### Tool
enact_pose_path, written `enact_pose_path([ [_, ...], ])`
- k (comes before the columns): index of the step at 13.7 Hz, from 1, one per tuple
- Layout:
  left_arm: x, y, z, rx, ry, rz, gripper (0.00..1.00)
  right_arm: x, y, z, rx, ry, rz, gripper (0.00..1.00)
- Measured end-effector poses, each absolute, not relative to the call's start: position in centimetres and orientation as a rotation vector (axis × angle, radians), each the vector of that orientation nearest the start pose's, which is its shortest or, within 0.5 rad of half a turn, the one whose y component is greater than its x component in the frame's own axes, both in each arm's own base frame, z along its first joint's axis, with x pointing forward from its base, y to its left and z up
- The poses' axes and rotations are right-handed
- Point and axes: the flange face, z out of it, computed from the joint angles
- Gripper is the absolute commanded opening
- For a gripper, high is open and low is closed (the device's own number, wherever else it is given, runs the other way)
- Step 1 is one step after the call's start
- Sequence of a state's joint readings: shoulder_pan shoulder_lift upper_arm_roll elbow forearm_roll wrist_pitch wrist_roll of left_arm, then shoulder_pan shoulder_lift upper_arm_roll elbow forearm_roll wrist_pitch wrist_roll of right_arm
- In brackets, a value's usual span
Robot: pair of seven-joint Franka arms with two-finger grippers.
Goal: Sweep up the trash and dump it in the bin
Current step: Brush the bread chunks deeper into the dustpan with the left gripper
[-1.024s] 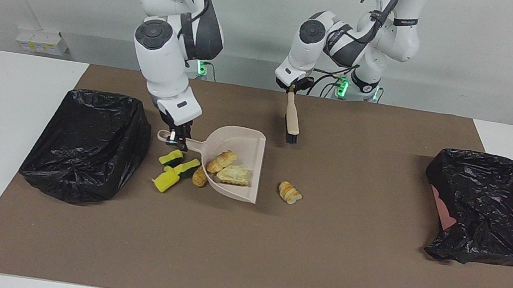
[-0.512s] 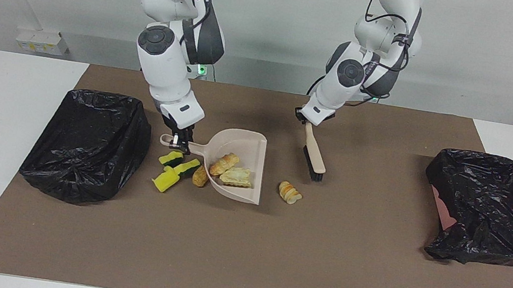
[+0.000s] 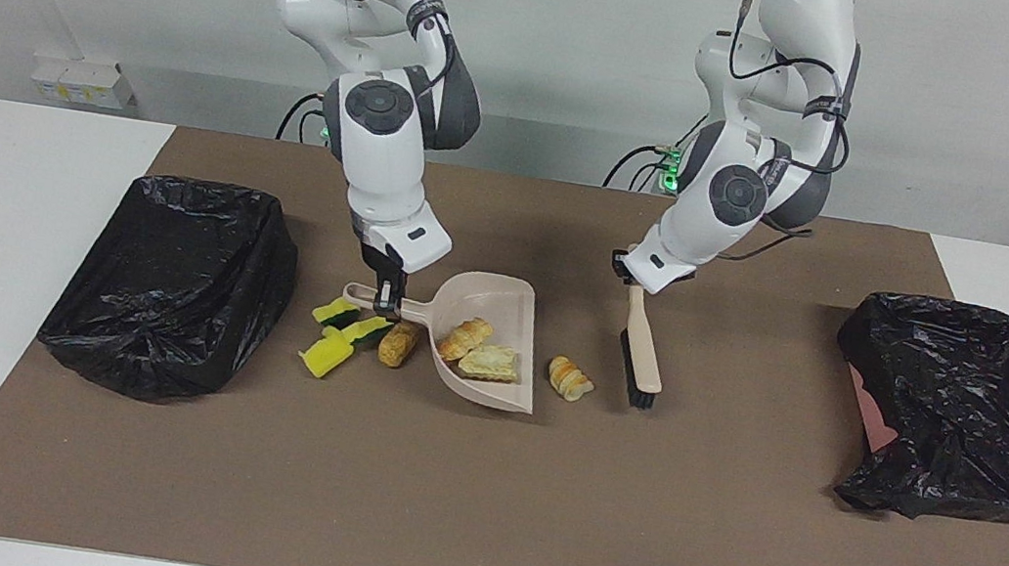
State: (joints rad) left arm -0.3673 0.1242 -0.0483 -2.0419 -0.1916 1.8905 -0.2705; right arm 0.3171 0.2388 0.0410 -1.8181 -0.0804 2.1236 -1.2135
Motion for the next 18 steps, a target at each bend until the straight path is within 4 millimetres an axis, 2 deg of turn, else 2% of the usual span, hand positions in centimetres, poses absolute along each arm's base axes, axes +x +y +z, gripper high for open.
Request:
enact_pose_path([
  [3,49.9,-22.2,35.9,-3.162,0.172,0.531,0.00,58.4,23.6,39.7,2.085,2.184,-0.009,0.00],
  [6,50.0,-22.6,34.4,-3.138,0.204,0.561,0.00,58.0,24.8,38.4,2.088,2.155,-0.045,0.00],
  [10,49.9,-23.4,33.0,-3.122,0.236,0.600,0.00,57.2,26.7,37.9,2.123,2.118,-0.048,0.00],
  [15,47.7,-27.2,32.9,-3.088,0.359,0.624,0.00,56.0,29.3,36.9,2.193,2.048,-0.051,0.00],
  [18,45.9,-30.2,33.0,-3.062,0.447,0.625,0.00,55.9,29.4,36.7,2.219,2.021,-0.057,0.00],
])
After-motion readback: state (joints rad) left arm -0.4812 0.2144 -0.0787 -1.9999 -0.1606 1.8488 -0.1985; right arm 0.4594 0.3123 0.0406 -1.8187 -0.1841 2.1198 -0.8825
